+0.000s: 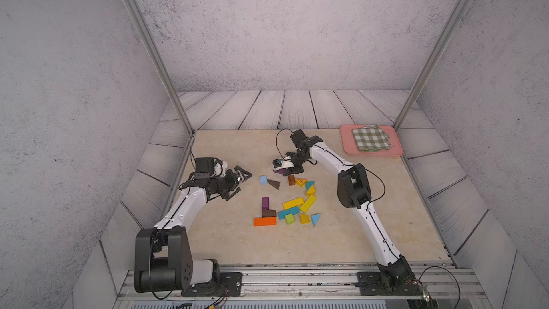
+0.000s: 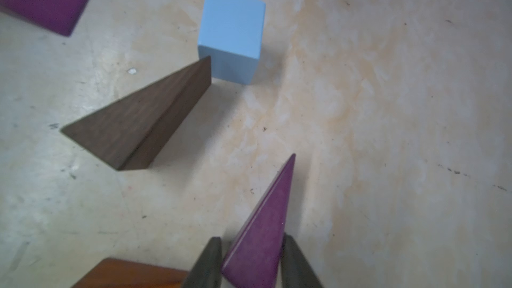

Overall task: Assemble a small pinwheel with building blocks
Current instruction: Place the building block at the center of the board, then assemble the building block at the center of the board.

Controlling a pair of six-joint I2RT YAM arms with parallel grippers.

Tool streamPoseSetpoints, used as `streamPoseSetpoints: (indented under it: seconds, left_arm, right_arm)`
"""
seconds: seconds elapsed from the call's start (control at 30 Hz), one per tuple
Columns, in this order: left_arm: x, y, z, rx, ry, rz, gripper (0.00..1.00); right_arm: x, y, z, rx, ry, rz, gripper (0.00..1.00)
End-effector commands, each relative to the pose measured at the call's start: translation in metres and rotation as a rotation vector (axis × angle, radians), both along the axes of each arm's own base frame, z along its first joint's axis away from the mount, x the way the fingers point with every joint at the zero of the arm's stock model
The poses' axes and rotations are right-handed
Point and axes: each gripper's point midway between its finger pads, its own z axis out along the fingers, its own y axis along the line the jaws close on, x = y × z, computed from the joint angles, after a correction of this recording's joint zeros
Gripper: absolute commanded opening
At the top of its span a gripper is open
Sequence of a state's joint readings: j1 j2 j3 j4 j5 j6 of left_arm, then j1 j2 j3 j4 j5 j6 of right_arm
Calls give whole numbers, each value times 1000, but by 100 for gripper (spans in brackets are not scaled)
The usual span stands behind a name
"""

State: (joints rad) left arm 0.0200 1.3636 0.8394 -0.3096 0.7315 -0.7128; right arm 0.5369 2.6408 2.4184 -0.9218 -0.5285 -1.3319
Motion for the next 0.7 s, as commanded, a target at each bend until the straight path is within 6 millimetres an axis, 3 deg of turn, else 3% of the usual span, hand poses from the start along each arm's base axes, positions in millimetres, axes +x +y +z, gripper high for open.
streamPoseSetpoints:
  seconds: [0.0,0.1,0.2,0.33,0.5,0.67]
  left_arm:
    - [3,0,3,48,-7,-32,96]
    - [8,-3,10,82,-16,-51,96]
    - [16,-4,23,162,-46,-77,96]
    - [31,-13,34,359,-76,-158,96]
    - [62,-53,37,537,-158,-346,96]
    - [91,-105,28,683,-266,-593,96]
  right_arm:
    - [1,-8,-19,-14,44,-29,69]
    - [6,-8,2,16,20,-51,88]
    - [11,-8,44,87,2,-121,99]
    - [19,-23,103,170,-57,-313,99]
    - [14,-82,151,238,-157,-680,99]
    - [-17,-153,165,236,-108,-1109,99]
